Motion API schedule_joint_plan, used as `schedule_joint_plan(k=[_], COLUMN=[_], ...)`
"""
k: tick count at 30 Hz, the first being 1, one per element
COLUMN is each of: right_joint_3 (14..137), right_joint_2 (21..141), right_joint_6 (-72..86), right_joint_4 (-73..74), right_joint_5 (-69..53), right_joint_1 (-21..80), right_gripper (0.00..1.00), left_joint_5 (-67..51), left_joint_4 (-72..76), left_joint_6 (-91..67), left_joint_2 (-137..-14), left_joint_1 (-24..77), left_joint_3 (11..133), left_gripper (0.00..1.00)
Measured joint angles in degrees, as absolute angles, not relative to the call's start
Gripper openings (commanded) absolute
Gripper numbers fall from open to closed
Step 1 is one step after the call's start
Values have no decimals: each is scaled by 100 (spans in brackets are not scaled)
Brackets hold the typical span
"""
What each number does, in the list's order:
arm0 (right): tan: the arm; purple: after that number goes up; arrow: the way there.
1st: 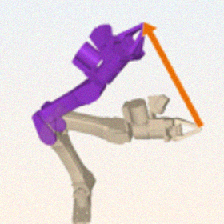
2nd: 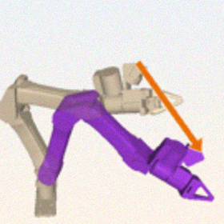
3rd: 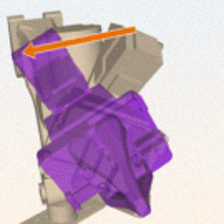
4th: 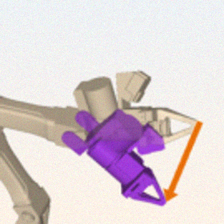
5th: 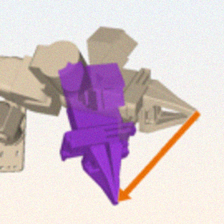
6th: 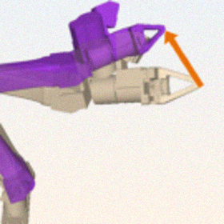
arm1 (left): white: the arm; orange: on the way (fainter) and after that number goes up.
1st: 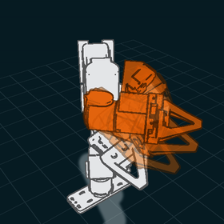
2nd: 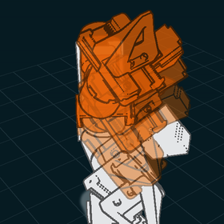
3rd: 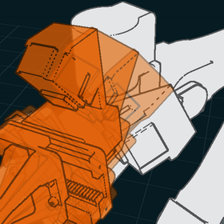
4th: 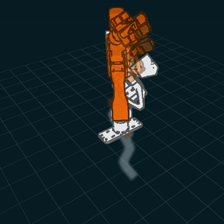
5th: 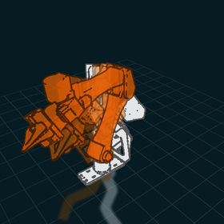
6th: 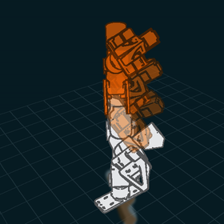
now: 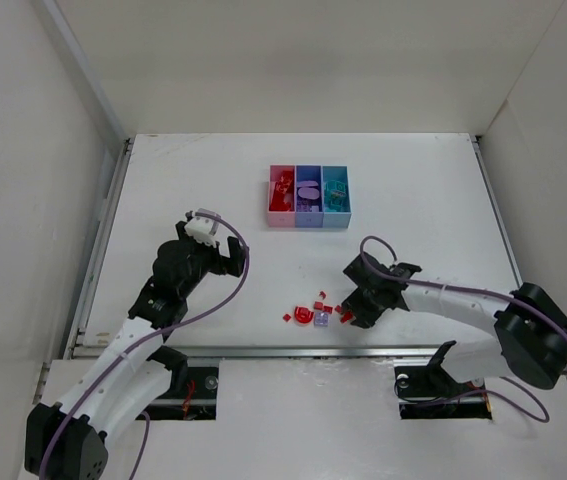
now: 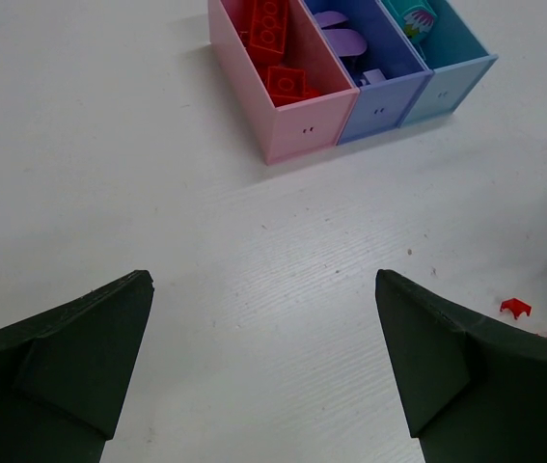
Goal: Sort the legos into containers by color
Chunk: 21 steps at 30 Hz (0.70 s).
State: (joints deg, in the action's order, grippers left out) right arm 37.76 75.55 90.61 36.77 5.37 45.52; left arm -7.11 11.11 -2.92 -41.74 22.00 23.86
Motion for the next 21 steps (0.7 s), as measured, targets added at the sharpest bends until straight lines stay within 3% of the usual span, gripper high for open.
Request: schedule_joint_plan(k=[9, 15, 21], right_joint_3=[3778, 4563, 6853], right_joint_2=[7706, 7260, 7924], right_joint_6=[9212, 8650, 5384], right_joint_4=[3612, 4648, 3400], right_joint_5=[521, 1793, 3061], right_joint_1=[4563, 4589, 4600], right_gripper=[0, 0, 0], left_joint_5=[-709, -705, -659], left_joint_4=[1111, 1111, 1114], left_joint_6=[-290, -292, -290], left_joint_2=[-4143, -4106, -4115], left_joint_1=[2200, 2200, 2200], left_joint_3=[2386, 2386, 2386], left_gripper=[99, 99, 99])
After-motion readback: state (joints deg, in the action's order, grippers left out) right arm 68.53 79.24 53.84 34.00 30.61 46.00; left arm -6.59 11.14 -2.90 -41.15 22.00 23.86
